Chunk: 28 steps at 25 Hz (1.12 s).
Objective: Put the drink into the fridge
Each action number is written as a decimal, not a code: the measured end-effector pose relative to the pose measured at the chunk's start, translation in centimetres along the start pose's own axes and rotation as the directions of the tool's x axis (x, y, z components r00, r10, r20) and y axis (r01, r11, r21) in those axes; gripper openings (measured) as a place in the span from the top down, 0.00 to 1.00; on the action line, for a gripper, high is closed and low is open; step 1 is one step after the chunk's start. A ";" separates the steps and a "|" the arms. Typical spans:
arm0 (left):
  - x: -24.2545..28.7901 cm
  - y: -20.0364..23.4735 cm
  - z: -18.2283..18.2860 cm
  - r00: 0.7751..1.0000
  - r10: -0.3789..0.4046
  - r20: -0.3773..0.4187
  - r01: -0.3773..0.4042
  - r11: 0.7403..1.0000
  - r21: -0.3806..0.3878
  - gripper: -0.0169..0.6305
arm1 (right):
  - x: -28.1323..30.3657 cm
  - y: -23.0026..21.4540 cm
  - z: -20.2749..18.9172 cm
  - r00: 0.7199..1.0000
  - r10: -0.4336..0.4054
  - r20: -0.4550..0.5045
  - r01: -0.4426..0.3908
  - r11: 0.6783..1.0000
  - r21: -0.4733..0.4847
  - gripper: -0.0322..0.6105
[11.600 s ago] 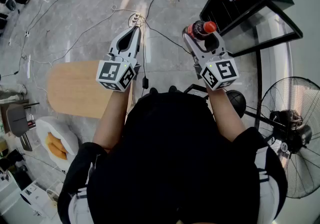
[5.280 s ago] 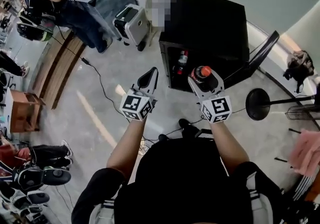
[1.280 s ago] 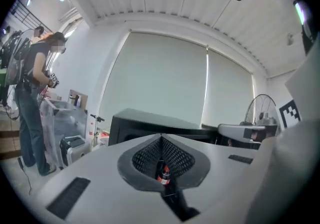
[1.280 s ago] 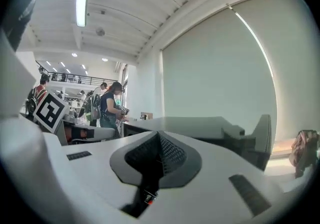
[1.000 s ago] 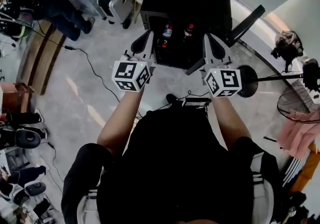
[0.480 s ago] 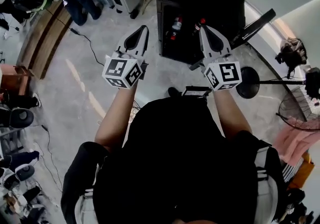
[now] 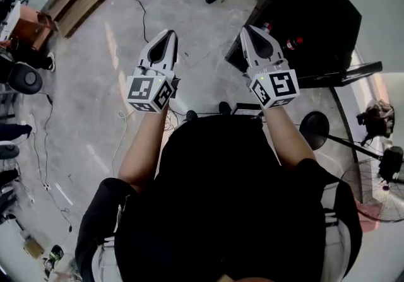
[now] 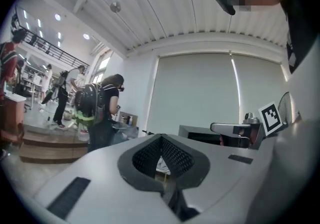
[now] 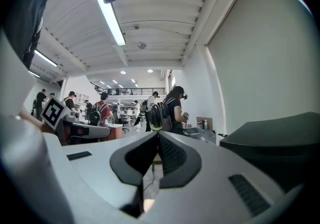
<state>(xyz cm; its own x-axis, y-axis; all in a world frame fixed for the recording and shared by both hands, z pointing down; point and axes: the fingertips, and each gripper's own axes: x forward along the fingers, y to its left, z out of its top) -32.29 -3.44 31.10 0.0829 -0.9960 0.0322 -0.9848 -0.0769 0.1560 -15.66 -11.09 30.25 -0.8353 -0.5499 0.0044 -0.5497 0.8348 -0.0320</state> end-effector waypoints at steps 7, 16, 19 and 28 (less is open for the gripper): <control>-8.8 7.1 0.0 0.974 0.228 -0.008 -0.228 0.973 -0.044 0.95 | 5.1 8.5 -1.2 0.974 0.226 -0.011 -0.225 0.973 0.042 0.92; -15.3 11.4 1.2 0.938 0.345 0.022 -0.346 0.938 0.006 0.95 | 7.5 14.6 -1.5 0.960 0.279 -0.007 -0.279 0.960 -0.004 0.92; -16.7 12.2 1.5 0.929 0.368 0.035 -0.368 0.930 0.016 0.95 | 7.8 15.9 -2.0 0.962 0.271 -0.011 -0.271 0.962 0.002 0.92; -19.3 14.6 1.1 0.927 0.374 0.023 -0.374 0.927 0.011 0.95 | 8.4 19.1 -3.5 0.961 0.273 -0.036 -0.272 0.962 0.029 0.92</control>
<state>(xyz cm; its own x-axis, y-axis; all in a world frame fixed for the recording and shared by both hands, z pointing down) -48.41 14.59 31.68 -0.2950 -0.9532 0.0657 -0.9457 0.3011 0.1222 -33.18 0.34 33.17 -0.9535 -0.2997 0.0318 -0.3011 0.9517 -0.0605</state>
